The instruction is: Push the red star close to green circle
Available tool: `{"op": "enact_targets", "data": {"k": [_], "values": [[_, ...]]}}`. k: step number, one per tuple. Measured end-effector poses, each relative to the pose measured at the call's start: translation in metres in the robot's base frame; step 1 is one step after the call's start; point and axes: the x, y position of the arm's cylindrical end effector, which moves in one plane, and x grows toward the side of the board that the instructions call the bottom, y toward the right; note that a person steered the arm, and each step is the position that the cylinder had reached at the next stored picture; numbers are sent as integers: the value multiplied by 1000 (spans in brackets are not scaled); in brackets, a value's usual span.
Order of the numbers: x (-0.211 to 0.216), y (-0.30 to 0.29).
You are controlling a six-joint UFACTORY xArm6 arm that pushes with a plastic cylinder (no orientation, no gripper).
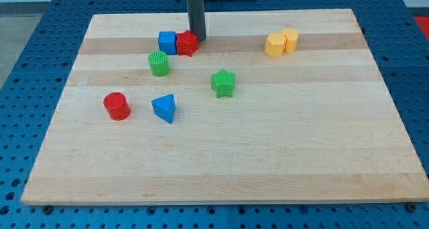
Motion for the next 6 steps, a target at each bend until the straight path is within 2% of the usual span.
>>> {"op": "enact_targets", "data": {"k": [2, 4, 6], "values": [[-43, -7], [13, -6], [49, -5]]}}
